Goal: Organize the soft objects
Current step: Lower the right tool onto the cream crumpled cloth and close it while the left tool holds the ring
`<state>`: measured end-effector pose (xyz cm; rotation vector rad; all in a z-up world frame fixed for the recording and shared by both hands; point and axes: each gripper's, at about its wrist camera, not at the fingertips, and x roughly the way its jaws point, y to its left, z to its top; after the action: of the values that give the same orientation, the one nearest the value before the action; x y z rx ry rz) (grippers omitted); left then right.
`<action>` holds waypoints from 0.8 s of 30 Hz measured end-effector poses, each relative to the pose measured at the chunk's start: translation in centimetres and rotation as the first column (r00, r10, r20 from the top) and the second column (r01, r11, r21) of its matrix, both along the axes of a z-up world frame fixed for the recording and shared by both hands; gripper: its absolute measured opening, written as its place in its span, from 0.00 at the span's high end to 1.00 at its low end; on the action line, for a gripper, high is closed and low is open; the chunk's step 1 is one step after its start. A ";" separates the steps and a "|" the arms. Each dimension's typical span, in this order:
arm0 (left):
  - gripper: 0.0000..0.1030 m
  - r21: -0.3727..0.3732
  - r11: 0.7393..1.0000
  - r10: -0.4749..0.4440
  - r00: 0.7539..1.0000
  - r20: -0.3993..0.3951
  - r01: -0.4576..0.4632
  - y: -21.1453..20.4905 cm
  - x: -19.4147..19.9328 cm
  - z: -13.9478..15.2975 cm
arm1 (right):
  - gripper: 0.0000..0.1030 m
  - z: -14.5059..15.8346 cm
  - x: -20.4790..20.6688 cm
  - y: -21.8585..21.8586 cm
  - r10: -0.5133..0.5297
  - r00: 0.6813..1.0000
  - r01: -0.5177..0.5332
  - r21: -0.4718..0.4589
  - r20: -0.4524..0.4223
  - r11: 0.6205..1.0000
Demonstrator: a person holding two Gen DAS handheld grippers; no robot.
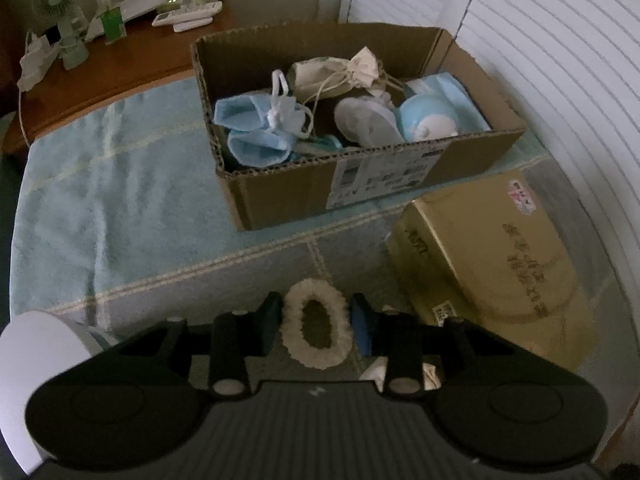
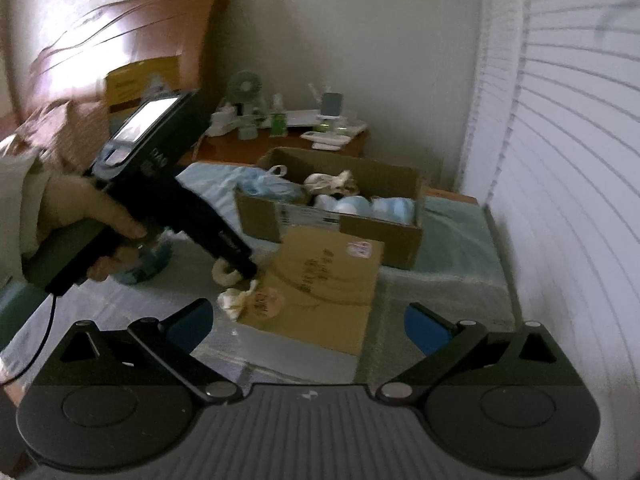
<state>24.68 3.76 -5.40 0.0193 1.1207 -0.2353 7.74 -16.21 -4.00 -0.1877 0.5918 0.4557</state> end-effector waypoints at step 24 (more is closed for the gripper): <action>0.65 -0.023 0.999 -0.027 0.999 0.021 0.027 0.9 0.3 -0.1 | 0.52 -6.1 2.6 14.2 0.351 0.936 -0.316 -0.514 -0.031 0.797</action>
<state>24.94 4.67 -5.48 0.0160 1.0971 -0.2718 10.30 -2.01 -10.11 -0.8305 0.6075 0.6252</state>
